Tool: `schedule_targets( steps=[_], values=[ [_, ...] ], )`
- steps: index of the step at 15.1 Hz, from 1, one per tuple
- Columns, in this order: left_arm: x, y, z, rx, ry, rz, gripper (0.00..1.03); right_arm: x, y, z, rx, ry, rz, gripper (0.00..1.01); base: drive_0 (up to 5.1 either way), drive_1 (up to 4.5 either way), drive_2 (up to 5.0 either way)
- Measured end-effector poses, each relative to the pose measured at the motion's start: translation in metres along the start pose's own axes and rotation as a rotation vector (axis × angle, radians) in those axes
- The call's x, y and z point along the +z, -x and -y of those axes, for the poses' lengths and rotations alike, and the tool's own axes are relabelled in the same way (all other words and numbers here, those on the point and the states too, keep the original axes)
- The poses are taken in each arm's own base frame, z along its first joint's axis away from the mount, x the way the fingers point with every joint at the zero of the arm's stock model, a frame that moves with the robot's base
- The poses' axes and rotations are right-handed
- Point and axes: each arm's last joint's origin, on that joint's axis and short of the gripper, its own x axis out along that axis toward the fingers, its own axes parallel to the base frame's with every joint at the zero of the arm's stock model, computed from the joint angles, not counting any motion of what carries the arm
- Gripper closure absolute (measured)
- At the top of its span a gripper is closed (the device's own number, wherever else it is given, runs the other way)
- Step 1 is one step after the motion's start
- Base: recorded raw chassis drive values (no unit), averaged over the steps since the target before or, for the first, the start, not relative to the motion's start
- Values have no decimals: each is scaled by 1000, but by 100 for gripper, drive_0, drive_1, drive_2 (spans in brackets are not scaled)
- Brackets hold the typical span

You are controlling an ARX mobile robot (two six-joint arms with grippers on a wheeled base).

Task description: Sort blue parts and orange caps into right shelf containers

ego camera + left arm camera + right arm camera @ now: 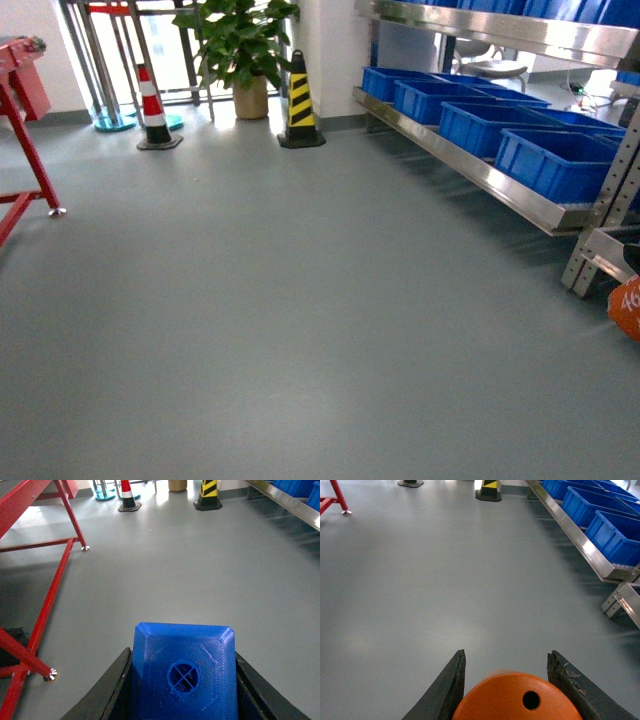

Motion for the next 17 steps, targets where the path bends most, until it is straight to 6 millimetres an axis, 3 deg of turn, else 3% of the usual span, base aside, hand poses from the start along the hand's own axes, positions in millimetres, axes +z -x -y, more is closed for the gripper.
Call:
schedule_targets(
  steps=[17],
  values=[
    [0,0,0,0,0,-1,58,0,0,0,0,0,0,59,-159,-159,-159]
  ],
)
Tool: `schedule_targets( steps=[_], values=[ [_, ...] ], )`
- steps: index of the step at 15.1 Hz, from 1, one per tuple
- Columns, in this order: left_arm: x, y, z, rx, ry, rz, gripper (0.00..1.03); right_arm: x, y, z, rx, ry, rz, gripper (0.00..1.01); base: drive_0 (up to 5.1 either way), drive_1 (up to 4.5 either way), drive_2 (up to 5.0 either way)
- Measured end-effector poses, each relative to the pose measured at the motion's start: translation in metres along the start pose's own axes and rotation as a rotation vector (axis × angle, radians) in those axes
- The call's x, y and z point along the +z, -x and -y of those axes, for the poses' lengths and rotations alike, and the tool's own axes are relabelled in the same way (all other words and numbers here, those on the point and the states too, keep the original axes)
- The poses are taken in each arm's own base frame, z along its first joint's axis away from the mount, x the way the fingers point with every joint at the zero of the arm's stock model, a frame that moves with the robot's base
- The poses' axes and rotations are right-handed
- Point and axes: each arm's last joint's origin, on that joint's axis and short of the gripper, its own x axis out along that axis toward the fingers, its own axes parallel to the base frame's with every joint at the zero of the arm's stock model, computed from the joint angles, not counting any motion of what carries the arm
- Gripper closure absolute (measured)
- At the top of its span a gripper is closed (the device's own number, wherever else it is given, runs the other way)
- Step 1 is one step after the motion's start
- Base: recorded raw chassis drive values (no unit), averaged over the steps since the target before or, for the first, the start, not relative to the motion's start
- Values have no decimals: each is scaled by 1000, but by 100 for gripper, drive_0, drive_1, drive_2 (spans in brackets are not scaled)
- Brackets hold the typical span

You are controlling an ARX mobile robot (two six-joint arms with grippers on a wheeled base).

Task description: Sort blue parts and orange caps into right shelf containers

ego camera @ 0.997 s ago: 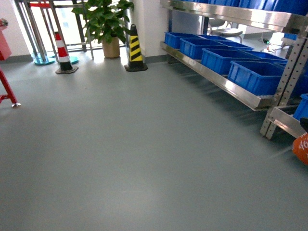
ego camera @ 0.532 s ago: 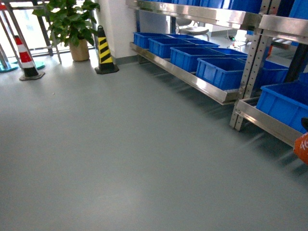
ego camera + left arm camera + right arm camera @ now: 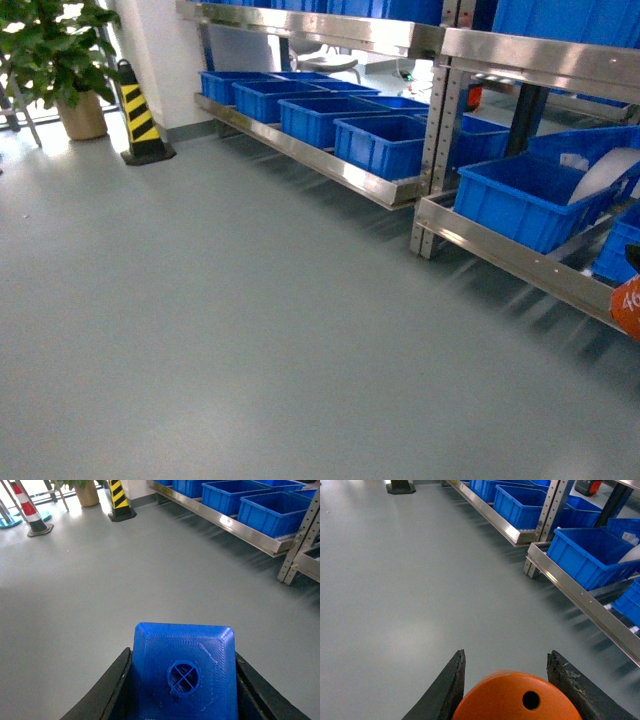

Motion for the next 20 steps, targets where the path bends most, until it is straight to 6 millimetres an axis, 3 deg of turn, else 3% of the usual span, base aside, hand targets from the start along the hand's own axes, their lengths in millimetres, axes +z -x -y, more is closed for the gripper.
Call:
schedule_targets(
  steps=[20],
  values=[
    [0,0,0,0,0,1,58,0,0,0,0,0,0,59,-152,-152,-152]
  ],
)
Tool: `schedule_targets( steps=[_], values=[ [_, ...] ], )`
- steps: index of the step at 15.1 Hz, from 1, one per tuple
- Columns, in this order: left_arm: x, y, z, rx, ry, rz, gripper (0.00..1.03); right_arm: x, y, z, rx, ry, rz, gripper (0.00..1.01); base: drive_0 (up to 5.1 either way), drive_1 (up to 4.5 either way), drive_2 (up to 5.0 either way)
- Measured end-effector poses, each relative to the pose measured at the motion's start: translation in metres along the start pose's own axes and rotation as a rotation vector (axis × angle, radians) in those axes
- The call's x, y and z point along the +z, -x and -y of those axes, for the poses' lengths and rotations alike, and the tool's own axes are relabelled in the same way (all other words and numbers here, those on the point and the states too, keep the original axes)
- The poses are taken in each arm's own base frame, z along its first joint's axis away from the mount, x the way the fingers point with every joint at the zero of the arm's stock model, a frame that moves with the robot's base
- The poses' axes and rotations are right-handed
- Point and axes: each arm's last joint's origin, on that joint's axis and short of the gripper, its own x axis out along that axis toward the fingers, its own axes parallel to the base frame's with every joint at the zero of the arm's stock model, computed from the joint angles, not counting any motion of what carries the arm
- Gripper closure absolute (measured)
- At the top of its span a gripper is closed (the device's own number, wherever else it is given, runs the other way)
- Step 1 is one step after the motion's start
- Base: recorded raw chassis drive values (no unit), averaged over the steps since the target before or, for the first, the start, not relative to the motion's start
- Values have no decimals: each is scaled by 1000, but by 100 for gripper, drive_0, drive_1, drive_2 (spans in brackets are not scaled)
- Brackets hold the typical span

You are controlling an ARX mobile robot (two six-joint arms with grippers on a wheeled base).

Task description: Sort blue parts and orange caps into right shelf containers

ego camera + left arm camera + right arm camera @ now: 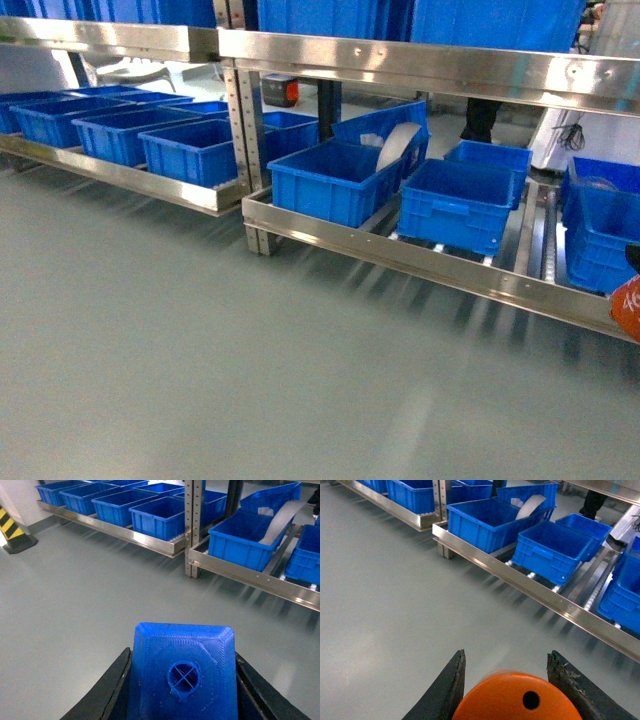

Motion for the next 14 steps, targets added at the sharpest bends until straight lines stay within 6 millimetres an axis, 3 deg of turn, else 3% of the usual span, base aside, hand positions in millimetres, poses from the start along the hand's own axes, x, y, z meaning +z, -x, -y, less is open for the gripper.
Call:
schedule_targets(
  steps=[14],
  values=[
    [0,0,0,0,0,0,58,0,0,0,0,0,0,59,-144,-144,-144]
  ],
)
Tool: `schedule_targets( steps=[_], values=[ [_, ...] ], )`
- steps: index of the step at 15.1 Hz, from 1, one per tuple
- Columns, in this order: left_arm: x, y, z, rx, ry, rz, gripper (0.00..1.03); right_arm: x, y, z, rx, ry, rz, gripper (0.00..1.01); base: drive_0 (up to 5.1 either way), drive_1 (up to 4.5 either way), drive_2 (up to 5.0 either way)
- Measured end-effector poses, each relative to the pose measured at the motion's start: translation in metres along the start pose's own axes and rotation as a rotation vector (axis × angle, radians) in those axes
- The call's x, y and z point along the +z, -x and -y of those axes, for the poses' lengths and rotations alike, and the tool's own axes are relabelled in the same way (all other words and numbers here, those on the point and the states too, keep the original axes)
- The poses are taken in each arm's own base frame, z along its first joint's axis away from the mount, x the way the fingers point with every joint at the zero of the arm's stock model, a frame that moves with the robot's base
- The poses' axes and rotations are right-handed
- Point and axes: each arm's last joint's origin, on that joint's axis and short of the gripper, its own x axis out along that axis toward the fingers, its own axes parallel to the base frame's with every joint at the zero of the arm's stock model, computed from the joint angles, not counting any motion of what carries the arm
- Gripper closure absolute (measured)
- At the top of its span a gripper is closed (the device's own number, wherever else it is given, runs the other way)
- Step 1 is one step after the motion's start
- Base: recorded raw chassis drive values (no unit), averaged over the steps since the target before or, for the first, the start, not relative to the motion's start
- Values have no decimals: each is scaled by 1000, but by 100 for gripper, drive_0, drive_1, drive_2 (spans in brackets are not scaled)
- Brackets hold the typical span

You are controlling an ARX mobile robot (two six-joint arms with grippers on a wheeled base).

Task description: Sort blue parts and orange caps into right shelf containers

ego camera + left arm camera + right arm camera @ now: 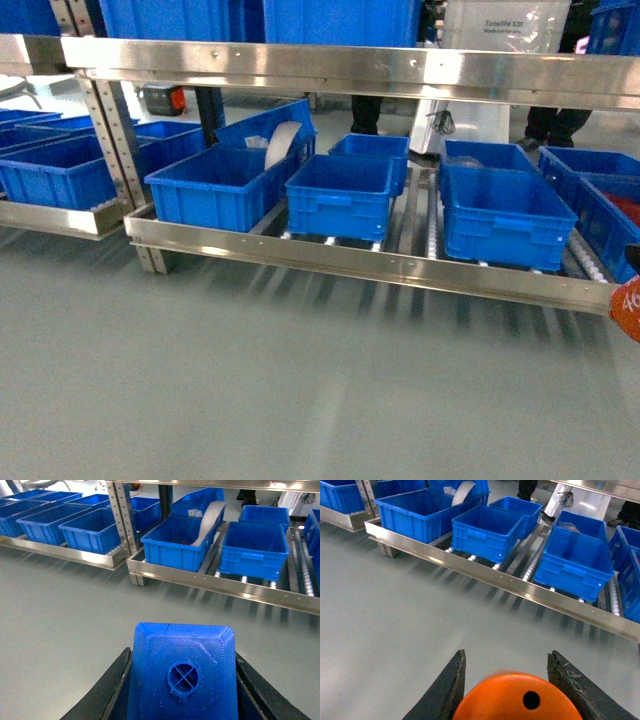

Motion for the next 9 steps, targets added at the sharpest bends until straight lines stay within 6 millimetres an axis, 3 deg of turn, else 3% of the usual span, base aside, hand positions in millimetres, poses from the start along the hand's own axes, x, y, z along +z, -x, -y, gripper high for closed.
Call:
schedule_targets(
  steps=[9],
  values=[
    [0,0,0,0,0,0,58,0,0,0,-1,0,-1,59,-131,-131,-131]
  ],
)
